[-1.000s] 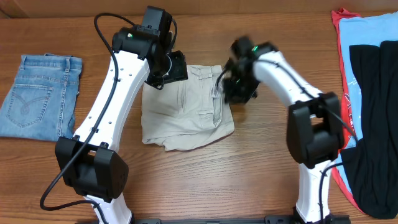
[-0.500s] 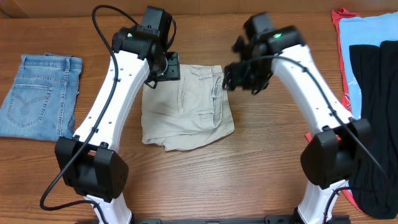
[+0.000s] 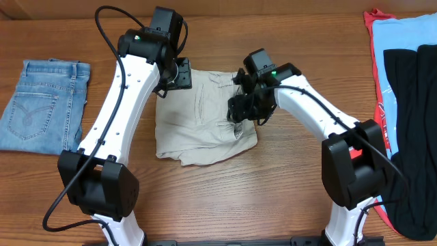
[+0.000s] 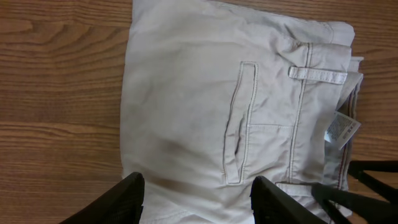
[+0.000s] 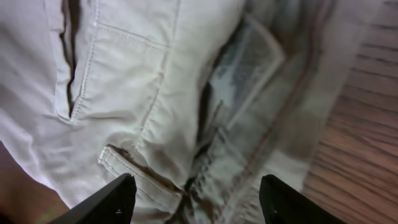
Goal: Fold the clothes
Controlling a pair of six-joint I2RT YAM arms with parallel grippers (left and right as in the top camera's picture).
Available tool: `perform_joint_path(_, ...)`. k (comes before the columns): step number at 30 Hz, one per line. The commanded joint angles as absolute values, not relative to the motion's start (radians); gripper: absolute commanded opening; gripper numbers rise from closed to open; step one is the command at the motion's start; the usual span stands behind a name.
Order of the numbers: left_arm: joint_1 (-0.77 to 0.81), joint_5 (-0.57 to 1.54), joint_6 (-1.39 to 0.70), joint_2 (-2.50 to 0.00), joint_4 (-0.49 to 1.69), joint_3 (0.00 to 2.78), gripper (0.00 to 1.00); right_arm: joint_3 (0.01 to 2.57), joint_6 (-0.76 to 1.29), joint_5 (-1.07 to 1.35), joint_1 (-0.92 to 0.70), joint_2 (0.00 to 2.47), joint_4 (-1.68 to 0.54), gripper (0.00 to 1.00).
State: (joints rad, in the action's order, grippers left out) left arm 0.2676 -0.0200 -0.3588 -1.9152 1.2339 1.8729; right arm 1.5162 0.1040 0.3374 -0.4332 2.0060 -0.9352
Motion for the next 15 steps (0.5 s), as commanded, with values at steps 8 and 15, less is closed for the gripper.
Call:
perform_joint_path(8,0.266,-0.033,-0.336,-1.911,1.234,1.893,0.59,1.483,0.104,0.380,-0.440,2.011,-0.886,0.53)
perform_joint_path(15,0.266,-0.033,-0.336,-1.911,1.234,1.893,0.59,1.439,0.104,0.389,-0.466,2.043,-0.864,0.08)
